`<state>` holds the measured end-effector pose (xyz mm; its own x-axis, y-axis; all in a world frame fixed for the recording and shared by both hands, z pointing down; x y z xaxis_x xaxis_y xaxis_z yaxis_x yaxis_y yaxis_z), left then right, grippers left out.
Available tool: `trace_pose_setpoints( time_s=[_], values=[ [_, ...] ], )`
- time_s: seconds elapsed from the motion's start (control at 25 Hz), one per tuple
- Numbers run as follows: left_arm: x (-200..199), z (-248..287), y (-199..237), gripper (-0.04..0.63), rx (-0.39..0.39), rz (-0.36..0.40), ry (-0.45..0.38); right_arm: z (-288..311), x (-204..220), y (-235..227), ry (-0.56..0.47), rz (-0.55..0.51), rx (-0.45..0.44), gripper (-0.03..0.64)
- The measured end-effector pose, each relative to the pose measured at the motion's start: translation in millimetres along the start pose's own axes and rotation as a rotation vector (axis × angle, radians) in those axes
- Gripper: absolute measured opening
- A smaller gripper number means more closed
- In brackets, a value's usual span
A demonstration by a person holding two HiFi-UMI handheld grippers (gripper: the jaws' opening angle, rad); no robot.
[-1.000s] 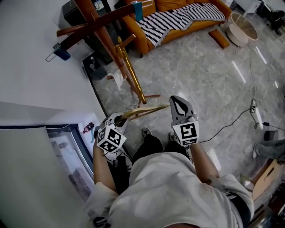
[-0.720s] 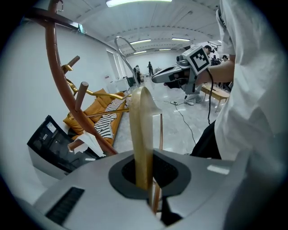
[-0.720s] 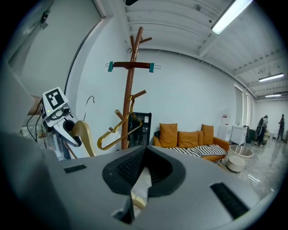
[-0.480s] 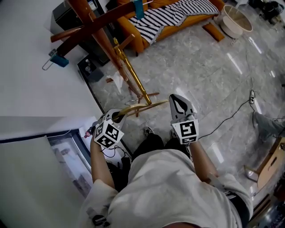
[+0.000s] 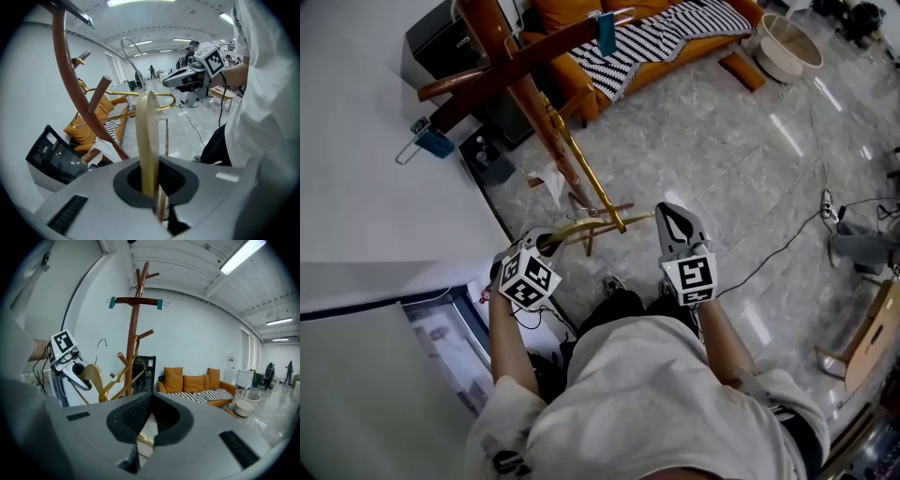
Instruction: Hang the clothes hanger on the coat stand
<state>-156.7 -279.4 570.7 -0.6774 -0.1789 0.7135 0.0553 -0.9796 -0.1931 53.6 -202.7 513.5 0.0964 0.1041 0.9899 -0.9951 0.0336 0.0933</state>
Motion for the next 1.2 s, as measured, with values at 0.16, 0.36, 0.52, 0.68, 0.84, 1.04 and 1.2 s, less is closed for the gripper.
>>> trace_pose_setpoints(
  time_s=[0.16,0.36,0.52,0.68,0.84,1.04,1.2],
  values=[
    [-2.9,2.1,12.5,0.009,0.004,0.019,-0.011,6.9,-2.1,-0.8,0.0,-0.003,0.023,0.005],
    [-8.0,2.9,26.5,0.009,0.0,0.01,-0.032,16.3,-3.8,-2.9,0.0,0.001,0.06,0.005],
    [-9.8,9.1,35.2,0.009,-0.014,-0.012,-0.033,20.8,-5.5,-7.5,0.003,-0.001,0.085,0.005],
    [-13.5,15.5,34.8,0.009,-0.017,-0.047,-0.034,21.6,-8.1,-8.1,0.006,-0.009,0.083,0.005],
    [-13.5,22.3,32.2,0.009,-0.029,-0.084,-0.037,29.2,-9.0,-6.0,0.018,-0.019,0.039,0.005],
    [-11.4,28.1,35.6,0.009,-0.059,-0.137,-0.029,49.1,-10.1,-13.1,0.021,-0.031,-0.028,0.005],
    [-11.1,31.6,40.8,0.009,-0.089,-0.168,-0.014,67.4,-9.4,-19.5,0.028,-0.038,-0.078,0.005]
  ],
)
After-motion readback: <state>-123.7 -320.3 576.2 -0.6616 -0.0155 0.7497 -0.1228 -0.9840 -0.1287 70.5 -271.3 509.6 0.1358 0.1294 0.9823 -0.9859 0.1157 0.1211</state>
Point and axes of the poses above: the fingertips, and each gripper's own axes: z forward along the fingers, y to its left, x out of its underside, the point moved 3 cm from there along -z, backward along the fingers, and after that the axes turned 10 degrees about -y, right-handed, at the moved point
